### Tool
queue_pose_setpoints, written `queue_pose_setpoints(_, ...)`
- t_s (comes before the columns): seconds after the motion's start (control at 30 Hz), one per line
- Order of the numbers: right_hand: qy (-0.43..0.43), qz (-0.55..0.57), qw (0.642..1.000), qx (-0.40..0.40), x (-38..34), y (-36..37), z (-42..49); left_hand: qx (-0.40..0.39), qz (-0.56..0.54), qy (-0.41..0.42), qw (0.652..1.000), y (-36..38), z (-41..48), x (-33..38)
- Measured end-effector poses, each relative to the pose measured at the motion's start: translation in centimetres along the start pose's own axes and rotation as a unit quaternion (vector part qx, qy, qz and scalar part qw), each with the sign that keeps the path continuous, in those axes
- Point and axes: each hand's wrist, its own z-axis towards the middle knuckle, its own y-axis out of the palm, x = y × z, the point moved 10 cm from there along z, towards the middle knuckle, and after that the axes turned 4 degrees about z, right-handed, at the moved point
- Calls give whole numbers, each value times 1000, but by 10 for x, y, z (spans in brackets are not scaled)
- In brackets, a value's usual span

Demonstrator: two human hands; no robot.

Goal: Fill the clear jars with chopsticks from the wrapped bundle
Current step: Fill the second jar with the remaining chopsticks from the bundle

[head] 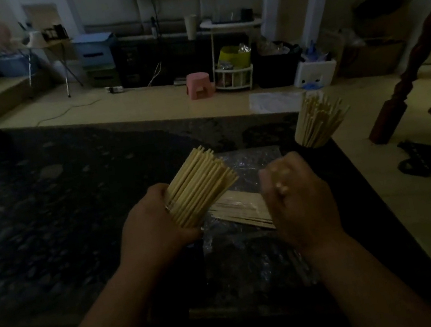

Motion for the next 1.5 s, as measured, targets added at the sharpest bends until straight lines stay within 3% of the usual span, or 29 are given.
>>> queue_pose_setpoints(0.1, 20, 64, 995, 78, 7, -17, 5, -9, 31, 29, 999, 2, 4, 5)
queue_pose_setpoints(0.3, 103, 160, 977, 96, 30, -2, 4, -42, 61, 58, 996, 12, 14, 6)
queue_pose_setpoints(0.4, 94, 216, 964, 124, 21, -5, 4, -55, 68, 70, 994, 21, 15, 7)
queue_pose_setpoints(0.5, 159, 340, 916, 143, 22, 2, 3, -69, 78, 78, 992, 27, 16, 8)
queue_pose_setpoints(0.57, 229, 430, 866, 112, 24, 20, -3, -70, 83, 82, 991, 28, 15, 8)
queue_pose_setpoints(0.67, 276, 462, 842, 48, 23, 37, -8, -73, 78, 81, 991, 28, 13, 8)
queue_pose_setpoints(0.77, 302, 442, 844, 38, 34, 41, -10, -73, 82, 90, 990, 29, 11, 11)
queue_pose_setpoints(0.9, 290, 389, 874, 15, 38, 44, -9, -75, 79, 113, 988, 33, 7, 19)
queue_pose_setpoints(1.3, 276, 397, 872, -71, 30, 69, -16, -100, 84, 144, 981, 41, 2, 31)
queue_pose_setpoints(1.37, 323, 441, 837, -32, 36, 69, -17, -101, 77, 142, 982, 41, 3, 31)
queue_pose_setpoints(1.47, 404, 543, 734, 69, 56, 62, -20, -97, 71, 144, 982, 38, 5, 31)
queue_pose_setpoints(1.5, 407, 536, 735, 84, 62, 60, -20, -96, 73, 146, 982, 37, 4, 32)
